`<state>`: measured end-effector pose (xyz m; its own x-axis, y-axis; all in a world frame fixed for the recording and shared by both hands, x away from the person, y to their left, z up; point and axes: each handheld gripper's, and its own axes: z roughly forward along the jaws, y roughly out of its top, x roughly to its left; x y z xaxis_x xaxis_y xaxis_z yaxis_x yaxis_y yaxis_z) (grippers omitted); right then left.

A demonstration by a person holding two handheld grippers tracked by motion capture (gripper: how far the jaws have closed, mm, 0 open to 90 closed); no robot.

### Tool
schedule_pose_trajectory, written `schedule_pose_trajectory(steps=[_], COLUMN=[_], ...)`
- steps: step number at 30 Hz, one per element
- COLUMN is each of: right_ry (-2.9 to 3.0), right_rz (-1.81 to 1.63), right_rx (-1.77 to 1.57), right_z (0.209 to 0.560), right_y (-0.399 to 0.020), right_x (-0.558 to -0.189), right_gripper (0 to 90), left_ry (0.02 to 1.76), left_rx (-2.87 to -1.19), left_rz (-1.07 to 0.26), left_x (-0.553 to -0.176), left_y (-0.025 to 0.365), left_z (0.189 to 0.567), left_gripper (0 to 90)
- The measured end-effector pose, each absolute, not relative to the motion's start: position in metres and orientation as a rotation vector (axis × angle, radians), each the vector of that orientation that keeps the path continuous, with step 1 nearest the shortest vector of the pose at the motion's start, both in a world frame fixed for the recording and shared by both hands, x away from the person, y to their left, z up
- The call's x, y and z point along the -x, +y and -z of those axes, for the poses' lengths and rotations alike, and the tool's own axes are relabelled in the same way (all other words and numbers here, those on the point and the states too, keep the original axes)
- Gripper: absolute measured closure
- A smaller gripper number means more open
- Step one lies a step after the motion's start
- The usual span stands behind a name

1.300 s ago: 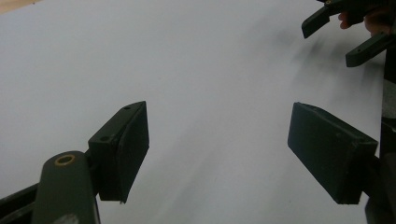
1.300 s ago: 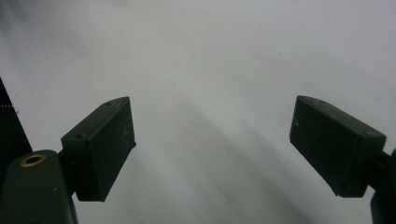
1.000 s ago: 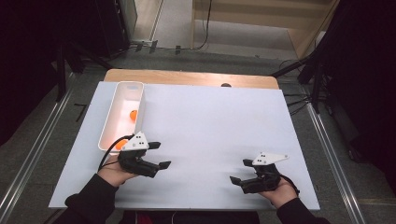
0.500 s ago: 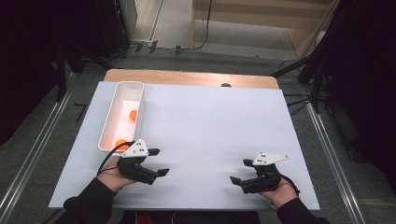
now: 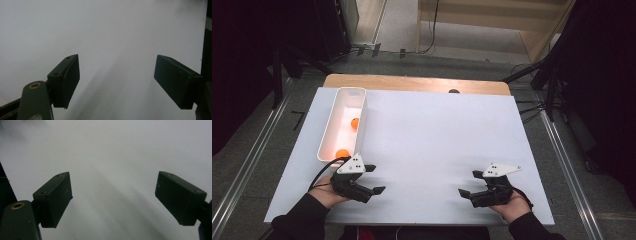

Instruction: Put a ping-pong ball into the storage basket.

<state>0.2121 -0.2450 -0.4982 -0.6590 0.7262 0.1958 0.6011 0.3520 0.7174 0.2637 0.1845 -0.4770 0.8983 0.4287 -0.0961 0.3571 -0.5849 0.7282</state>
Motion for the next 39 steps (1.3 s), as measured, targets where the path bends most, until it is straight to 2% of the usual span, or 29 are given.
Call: schedule_pose_trajectory(steps=[39], right_ry=[2.459], right_rz=[-1.187], right_rx=[-1.210], right_z=[0.4990], right_y=[-0.2448], right_x=[-0.2122], right_gripper=[12.6], left_ry=[0.535], left_rx=[-2.322], left_rz=[-0.084], left_x=[-0.2614], left_y=[0.1874], left_z=[0.4846], left_gripper=[21.4])
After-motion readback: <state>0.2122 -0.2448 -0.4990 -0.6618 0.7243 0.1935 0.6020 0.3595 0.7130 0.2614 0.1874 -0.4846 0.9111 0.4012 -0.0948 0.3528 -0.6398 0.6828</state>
